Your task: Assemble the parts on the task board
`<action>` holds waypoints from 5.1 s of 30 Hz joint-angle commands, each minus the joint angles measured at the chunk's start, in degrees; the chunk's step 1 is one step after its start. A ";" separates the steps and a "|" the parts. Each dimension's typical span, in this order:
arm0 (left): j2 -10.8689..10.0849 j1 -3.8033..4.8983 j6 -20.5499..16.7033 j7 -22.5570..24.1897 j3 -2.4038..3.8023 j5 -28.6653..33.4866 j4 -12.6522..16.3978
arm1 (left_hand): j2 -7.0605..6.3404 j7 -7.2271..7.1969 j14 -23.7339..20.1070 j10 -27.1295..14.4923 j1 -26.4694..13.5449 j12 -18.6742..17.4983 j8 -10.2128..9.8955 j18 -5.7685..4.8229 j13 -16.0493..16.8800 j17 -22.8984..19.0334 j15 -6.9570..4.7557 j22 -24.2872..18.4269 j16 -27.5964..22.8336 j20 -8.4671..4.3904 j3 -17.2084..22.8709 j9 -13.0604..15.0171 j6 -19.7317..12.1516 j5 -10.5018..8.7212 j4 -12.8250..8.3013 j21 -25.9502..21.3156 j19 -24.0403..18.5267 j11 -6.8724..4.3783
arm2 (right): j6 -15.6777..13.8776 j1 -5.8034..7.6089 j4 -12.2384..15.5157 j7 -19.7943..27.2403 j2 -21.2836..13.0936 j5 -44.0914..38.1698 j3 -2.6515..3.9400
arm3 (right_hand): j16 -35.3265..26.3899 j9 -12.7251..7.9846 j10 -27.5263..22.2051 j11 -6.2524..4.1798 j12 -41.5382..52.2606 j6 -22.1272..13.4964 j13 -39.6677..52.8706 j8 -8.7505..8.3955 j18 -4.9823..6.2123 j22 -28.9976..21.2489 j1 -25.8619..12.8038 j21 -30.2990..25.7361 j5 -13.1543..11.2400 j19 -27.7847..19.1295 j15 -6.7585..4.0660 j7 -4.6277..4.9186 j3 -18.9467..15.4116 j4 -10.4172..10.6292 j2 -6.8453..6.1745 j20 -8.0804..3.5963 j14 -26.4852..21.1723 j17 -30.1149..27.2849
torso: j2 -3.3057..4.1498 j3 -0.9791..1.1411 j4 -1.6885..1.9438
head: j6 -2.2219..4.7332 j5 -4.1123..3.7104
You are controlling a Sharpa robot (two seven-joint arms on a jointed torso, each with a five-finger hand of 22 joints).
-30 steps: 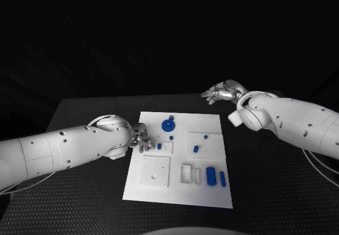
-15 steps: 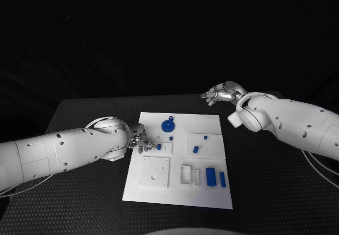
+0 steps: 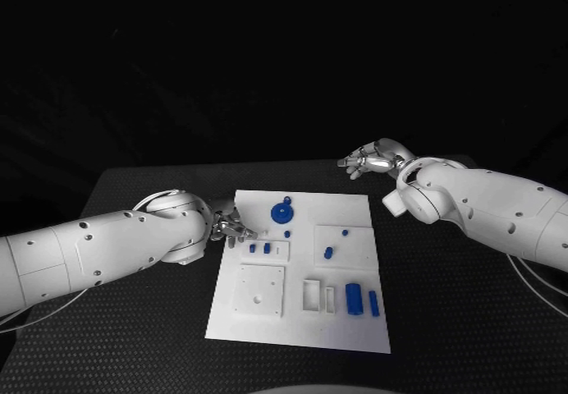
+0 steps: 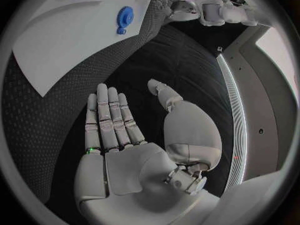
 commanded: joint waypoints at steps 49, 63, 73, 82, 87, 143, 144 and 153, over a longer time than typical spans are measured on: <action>13.60 -2.26 -13.59 26.73 -2.58 -27.24 -12.15 | -1.14 2.70 -10.41 -12.69 22.73 -20.33 -5.21 -2.77 -10.73 -6.07 8.01 -2.61 -21.01 1.57 -4.75 -6.47 -6.33 -0.13 -14.72 -14.14 -10.29 7.83 | 0.11 -0.08 -0.65 1.16 0.54 0.17 0.01 | -0.30 -0.12 -0.32 -0.13 0.45 -0.36 -0.08 0.41 0.44 0.30 0.56 -0.39 0.10 0.22 -0.09 0.82 0.19 -0.70 0.69 0.52 -0.40 0.09 | 0.01 0.07 -0.22 | 2.29 -1.27; 14.97 -3.70 -13.76 26.90 -2.57 -27.42 -13.91 | 0.19 3.01 -9.28 -11.81 23.97 -20.17 -4.74 -2.28 -11.47 -3.99 7.55 -1.26 -18.20 1.16 -4.74 -7.42 -5.40 0.13 -14.10 -12.93 -8.85 7.45 | 0.18 -0.08 -0.27 1.14 0.47 0.20 0.02 | -0.30 -0.13 -0.31 -0.13 0.46 -0.36 -0.08 0.42 0.45 0.33 0.51 -0.43 0.12 0.24 -0.09 0.83 0.16 -0.70 0.71 0.53 -0.39 0.09 | 0.06 0.01 -0.09 | 2.05 -1.68; 15.07 -4.09 -15.46 27.21 -2.55 -26.82 -14.82 | 3.23 3.60 -8.93 -10.83 24.95 -20.12 -4.47 -2.11 -11.77 -3.11 7.29 -0.52 -16.95 0.95 -3.98 -7.99 -4.91 0.26 -13.79 -12.48 -8.34 7.21 | 0.24 -0.08 -0.08 1.11 0.41 0.23 0.02 | -0.30 -0.14 -0.31 -0.13 0.47 -0.36 -0.09 0.42 0.46 0.35 0.46 -0.45 0.14 0.25 -0.09 0.83 0.14 -0.71 0.70 0.55 -0.38 0.09 | 0.03 0.03 -0.03 | 1.80 -1.90; 15.12 -4.08 -13.32 26.76 -2.56 -26.81 -15.13 | 4.22 3.95 -8.94 -10.62 24.98 -20.18 -4.42 -2.10 -11.93 -2.97 7.30 -0.36 -16.78 0.93 -3.81 -8.25 -4.81 0.27 -13.63 -12.51 -8.28 7.22 | 0.26 -0.08 -0.06 1.08 0.39 0.23 0.02 | -0.30 -0.15 -0.31 -0.13 0.48 -0.36 -0.09 0.43 0.47 0.37 0.44 -0.48 0.15 0.26 -0.10 0.83 0.12 -0.73 0.69 0.55 -0.38 0.09 | 0.00 0.04 0.02 | 1.74 -1.99; 15.41 -4.08 -13.09 26.75 -2.56 -26.81 -15.24 | 4.11 3.97 -8.97 -10.66 25.14 -20.24 -4.44 -2.09 -12.00 -2.93 7.31 -0.30 -16.75 0.92 -3.83 -8.34 -4.84 0.25 -13.87 -12.52 -8.30 7.24 | 0.28 -0.08 -0.06 1.08 0.41 0.23 0.02 | -0.30 -0.15 -0.31 -0.13 0.48 -0.35 -0.09 0.43 0.47 0.38 0.42 -0.50 0.16 0.26 -0.10 0.83 0.12 -0.73 0.70 0.55 -0.38 0.09 | 0.01 0.02 -0.01 | 1.73 -1.99; 12.86 -4.53 -17.96 27.97 1.42 -19.87 -11.59 | 7.38 2.08 -4.55 -3.96 26.43 -19.39 -1.24 -2.06 -12.16 -2.12 5.28 0.78 -14.55 -0.79 -0.60 -8.90 1.20 0.16 -16.08 -11.54 -5.04 5.21 | 0.53 -0.08 -0.29 1.04 0.58 0.23 0.02 | -0.31 -0.19 -0.31 -0.14 0.51 -0.35 -0.10 0.46 0.53 0.50 0.36 -0.65 0.21 0.31 -0.10 0.82 0.07 -0.84 0.70 0.59 -0.40 0.08 | -0.03 0.05 0.02 | 1.97 -1.82; 12.52 -4.52 -17.85 27.92 1.64 -18.53 -11.32 | 7.38 2.08 -4.55 -3.96 26.43 -19.39 -1.25 -2.06 -12.17 -2.12 5.28 0.78 -14.55 -0.79 -0.60 -8.90 1.20 0.17 -16.08 -11.54 -5.03 5.21 | 0.53 -0.08 -0.28 1.04 0.51 0.23 0.02 | -0.31 -0.19 -0.32 -0.14 0.51 -0.35 -0.10 0.46 0.53 0.50 0.36 -0.65 0.21 0.31 -0.10 0.82 0.07 -0.84 0.70 0.59 -0.40 0.08 | -0.03 0.03 0.03 | 1.98 -1.83; 8.58 -4.42 -16.10 27.47 2.48 -17.32 -9.10 | 7.34 2.12 -4.54 -3.99 26.26 -19.53 -1.30 -2.09 -12.23 -2.14 5.29 0.78 -14.61 -0.82 -0.57 -8.96 1.12 0.13 -16.10 -11.56 -4.99 5.22 | 0.49 -0.08 -0.07 0.96 0.07 0.23 0.01 | -0.31 -0.20 -0.32 -0.14 0.51 -0.36 -0.10 0.46 0.54 0.52 0.36 -0.68 0.21 0.31 -0.10 0.82 0.07 -0.88 0.69 0.59 -0.40 0.08 | -0.08 0.04 0.23 | 2.03 -1.83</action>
